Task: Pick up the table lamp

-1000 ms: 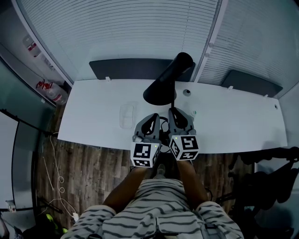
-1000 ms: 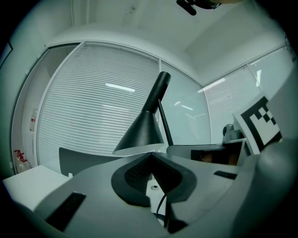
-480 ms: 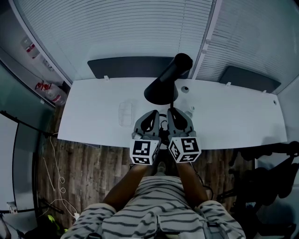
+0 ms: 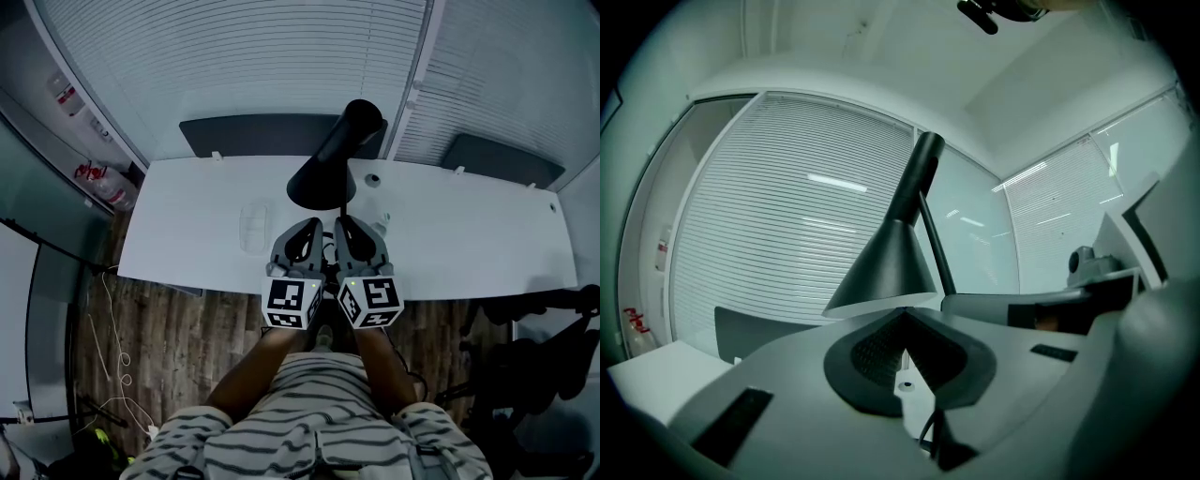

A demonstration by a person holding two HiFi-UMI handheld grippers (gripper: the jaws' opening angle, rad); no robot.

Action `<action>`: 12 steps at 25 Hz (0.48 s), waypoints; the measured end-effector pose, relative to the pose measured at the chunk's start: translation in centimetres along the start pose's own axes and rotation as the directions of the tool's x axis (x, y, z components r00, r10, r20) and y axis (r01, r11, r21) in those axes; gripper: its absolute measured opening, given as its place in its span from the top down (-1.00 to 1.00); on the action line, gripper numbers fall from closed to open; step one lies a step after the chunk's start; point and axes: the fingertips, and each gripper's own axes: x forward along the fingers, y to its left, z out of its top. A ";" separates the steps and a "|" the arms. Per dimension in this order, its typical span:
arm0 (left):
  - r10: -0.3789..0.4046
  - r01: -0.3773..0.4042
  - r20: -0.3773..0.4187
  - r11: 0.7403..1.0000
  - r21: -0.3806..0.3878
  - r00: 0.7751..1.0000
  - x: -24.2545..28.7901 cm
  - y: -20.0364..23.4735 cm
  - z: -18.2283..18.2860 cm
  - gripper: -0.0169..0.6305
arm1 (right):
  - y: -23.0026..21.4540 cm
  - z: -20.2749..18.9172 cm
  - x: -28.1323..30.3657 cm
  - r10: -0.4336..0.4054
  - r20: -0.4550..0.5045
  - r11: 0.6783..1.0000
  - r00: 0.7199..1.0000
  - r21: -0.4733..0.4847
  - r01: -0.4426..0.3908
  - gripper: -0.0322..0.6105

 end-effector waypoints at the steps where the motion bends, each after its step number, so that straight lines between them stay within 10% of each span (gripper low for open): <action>1: 0.001 -0.001 0.000 1.000 0.001 1.000 0.0 0.0 0.0 0.93 | 0.1 0.0 0.0 0.002 0.001 1.000 1.000 -0.001 -0.002 0.76; 12: 0.008 -0.008 0.009 1.000 0.009 1.000 -0.2 -0.3 0.4 0.93 | 0.2 -0.2 -0.3 0.010 0.000 1.000 1.000 0.005 -0.010 0.76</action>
